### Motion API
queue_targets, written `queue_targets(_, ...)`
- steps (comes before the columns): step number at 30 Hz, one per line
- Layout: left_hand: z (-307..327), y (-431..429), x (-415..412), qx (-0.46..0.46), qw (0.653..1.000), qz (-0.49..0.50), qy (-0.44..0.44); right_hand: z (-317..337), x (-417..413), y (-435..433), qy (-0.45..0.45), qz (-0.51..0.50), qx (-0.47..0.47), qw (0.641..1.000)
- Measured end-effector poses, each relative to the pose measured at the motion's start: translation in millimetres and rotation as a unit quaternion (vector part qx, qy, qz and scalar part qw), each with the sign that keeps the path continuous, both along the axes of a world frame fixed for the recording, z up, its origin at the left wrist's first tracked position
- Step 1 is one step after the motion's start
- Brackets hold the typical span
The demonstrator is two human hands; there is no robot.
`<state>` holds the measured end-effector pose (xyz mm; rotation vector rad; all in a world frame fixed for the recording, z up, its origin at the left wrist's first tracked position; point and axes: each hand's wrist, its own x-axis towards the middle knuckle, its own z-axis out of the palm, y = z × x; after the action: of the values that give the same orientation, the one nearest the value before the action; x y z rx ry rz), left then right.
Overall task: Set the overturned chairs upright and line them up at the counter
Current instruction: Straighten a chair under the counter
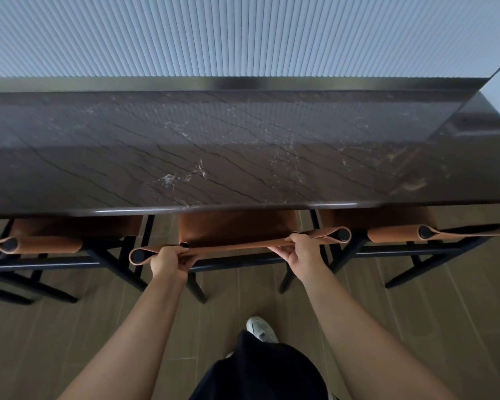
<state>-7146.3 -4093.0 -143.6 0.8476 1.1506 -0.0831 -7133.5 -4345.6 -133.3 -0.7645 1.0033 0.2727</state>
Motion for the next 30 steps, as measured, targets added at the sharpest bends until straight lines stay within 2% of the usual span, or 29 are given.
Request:
queue_targets(7,3,37,26,0.001,1.0,-0.029,-0.002,0,11,34,-0.015,-0.007,0.009,1.0)
queue_targets(22,7,33,9,-0.022,0.997,-0.067,-0.016,-2,-21,30,-0.033,-0.054,-0.011,0.998)
queue_targets(30,6,12,16,-0.009,0.999,-0.036,-0.029,7,-5,6,-0.017,-0.024,-0.009,1.0)
